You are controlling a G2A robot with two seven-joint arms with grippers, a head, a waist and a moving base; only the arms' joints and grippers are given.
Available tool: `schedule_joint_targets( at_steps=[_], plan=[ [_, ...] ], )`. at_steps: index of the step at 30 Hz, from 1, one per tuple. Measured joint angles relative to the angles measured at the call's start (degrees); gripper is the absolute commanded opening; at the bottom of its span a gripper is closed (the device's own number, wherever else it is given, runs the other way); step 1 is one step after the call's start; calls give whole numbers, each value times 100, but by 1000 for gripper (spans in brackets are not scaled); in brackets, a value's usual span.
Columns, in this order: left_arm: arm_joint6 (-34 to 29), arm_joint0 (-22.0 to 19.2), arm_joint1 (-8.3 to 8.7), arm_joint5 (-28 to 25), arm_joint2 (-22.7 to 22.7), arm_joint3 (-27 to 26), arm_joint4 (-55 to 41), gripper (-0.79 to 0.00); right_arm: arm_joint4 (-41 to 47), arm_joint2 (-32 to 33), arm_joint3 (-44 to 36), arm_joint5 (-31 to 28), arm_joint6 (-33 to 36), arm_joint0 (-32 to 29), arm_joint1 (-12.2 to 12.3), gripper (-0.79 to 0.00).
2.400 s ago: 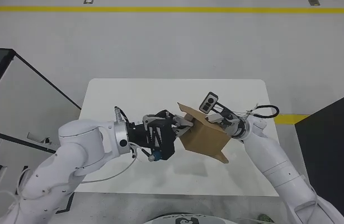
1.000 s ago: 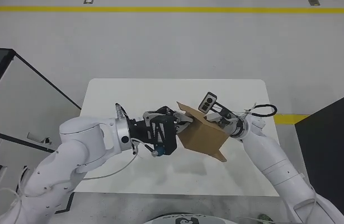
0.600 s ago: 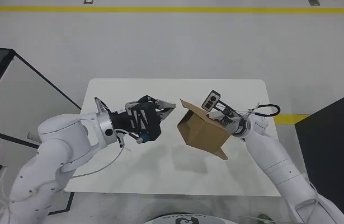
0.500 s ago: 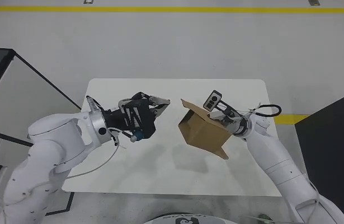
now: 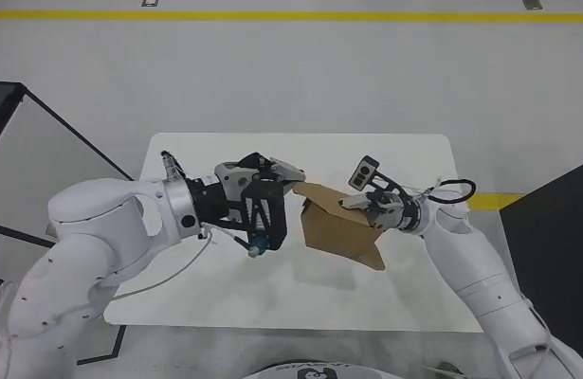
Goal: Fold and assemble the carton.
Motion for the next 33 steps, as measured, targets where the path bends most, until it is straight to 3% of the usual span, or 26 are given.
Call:
schedule_joint_targets(
  at_steps=[5,13,33],
  plan=[
    [-577,-215,-36,-26,426,0,-151,-785,-102,68,-153,-29,-55,-90,27,-785],
    [-1176,-272,-26,-98,506,0,-637,-785,-83,225,-286,-248,-67,-209,55,-785],
    [-1170,-226,-15,-29,737,0,-1023,-785,276,361,-338,-521,35,-301,37,-785]
  ],
)
